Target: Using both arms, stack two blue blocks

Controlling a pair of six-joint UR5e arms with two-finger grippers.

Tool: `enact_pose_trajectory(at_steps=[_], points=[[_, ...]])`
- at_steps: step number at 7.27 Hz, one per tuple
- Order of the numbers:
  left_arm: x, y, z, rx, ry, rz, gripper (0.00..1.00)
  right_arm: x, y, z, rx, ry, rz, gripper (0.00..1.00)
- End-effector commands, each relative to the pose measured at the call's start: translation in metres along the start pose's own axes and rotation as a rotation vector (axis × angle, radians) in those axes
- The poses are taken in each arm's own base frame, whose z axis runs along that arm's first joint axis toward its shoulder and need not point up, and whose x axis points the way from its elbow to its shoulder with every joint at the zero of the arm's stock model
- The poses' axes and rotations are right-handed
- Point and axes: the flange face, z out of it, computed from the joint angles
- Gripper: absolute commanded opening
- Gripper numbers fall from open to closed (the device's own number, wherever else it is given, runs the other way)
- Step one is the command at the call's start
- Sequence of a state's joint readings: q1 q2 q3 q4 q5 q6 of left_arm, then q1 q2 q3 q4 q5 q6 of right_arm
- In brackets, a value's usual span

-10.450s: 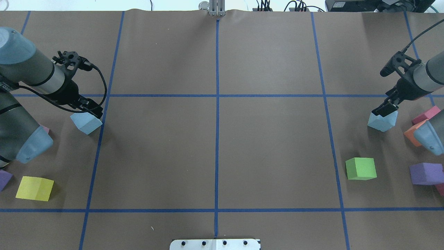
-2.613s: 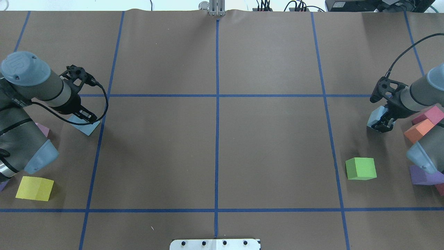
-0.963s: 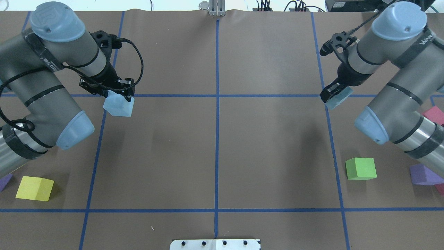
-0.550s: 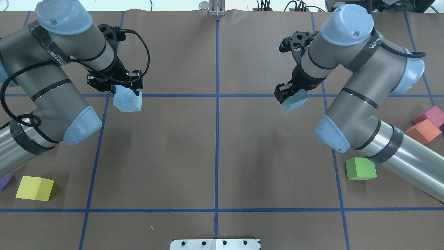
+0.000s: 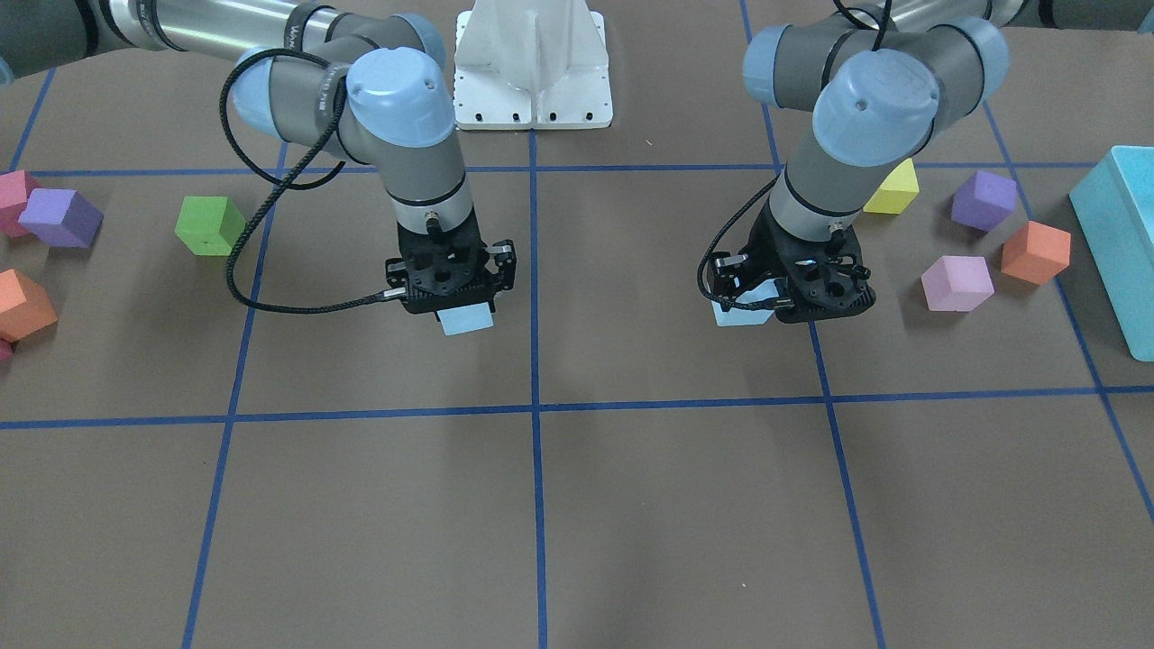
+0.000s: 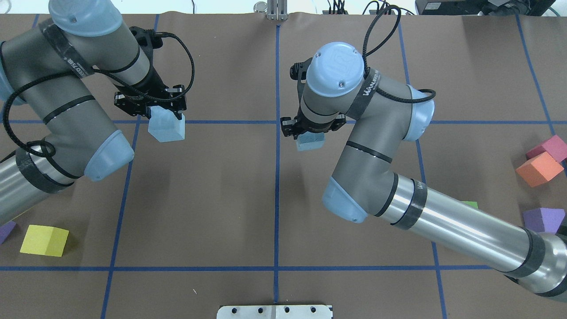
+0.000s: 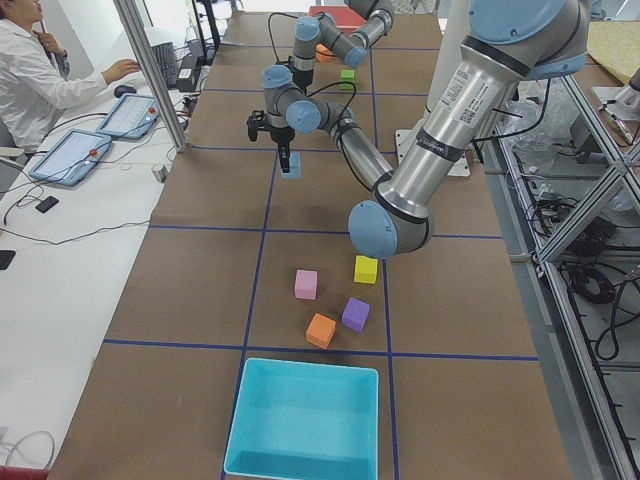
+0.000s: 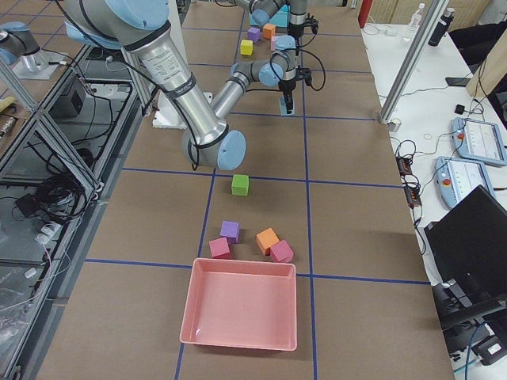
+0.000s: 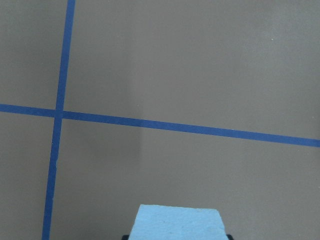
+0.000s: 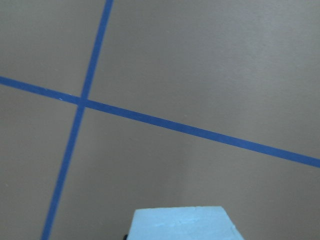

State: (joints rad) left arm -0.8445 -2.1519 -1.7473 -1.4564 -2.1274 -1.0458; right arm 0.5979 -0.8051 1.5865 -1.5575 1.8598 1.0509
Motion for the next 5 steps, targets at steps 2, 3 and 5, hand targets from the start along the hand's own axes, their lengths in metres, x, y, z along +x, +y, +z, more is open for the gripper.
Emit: enact_pose_trajectory(at_steps=[2,3,5], points=[[-0.006,-0.003,-0.001,-0.004,0.001,-0.009,0.62,-0.052,0.03,0.05,0.069,-0.015,0.072,0.66],[-0.007,-0.003,0.0,-0.005,-0.002,-0.011,0.62,-0.06,0.036,0.05,0.064,-0.021,0.102,0.66],[-0.008,-0.003,0.0,-0.004,-0.002,-0.006,0.62,-0.067,0.049,0.059,0.043,-0.017,0.098,0.67]])
